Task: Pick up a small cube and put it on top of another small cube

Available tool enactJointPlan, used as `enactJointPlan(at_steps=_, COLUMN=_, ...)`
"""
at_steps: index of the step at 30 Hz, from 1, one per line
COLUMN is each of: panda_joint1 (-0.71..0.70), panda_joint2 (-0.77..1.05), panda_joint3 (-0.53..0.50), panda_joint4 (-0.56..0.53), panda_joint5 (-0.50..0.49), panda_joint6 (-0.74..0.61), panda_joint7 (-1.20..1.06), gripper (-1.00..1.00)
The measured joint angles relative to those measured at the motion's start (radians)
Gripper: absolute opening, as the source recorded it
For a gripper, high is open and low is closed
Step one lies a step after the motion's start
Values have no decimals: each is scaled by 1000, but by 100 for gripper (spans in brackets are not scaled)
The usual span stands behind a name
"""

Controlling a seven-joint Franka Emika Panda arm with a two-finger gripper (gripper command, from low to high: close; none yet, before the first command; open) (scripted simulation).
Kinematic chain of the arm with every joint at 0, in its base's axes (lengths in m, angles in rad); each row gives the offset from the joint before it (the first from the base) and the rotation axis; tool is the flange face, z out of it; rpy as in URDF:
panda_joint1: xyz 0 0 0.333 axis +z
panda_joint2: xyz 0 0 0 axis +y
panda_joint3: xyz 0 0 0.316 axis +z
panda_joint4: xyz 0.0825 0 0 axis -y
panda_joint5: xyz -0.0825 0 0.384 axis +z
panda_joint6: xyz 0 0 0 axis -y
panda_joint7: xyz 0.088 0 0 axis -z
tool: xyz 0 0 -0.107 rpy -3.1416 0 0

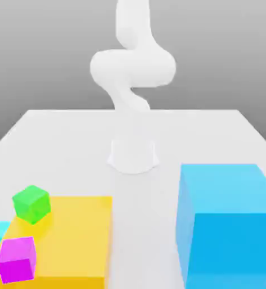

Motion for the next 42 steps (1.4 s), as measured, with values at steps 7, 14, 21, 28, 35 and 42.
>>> enactJointPlan(at_steps=7, panda_joint1=60, panda_joint2=141, panda_joint3=-200, panda_joint4=-64, panda_joint5=-21, panda_joint6=36, panda_joint7=-342, gripper=0)
enactJointPlan(at_steps=14, panda_joint1=109, panda_joint2=292, panda_joint3=-371, panda_joint4=-128, panda_joint5=-46, panda_joint6=74, panda_joint7=-672, gripper=0)
enactJointPlan(at_steps=21, panda_joint1=138, panda_joint2=448, panda_joint3=-513, panda_joint4=-192, panda_joint5=-77, panda_joint6=116, panda_joint7=-998, gripper=0)
enactJointPlan(at_steps=28, panda_joint1=127, panda_joint2=595, panda_joint3=-611, panda_joint4=-257, panda_joint5=-128, panda_joint6=158, panda_joint7=-1307, gripper=0)
enactJointPlan(at_steps=35, panda_joint1=161, panda_joint2=703, panda_joint3=-636, panda_joint4=-271, panda_joint5=-26, panda_joint6=241, panda_joint7=-1428, gripper=0)
enactJointPlan(at_steps=42, panda_joint1=152, panda_joint2=838, panda_joint3=-615, panda_joint4=-287, panda_joint5=130, panda_joint6=359, panda_joint7=-1542, gripper=-100)
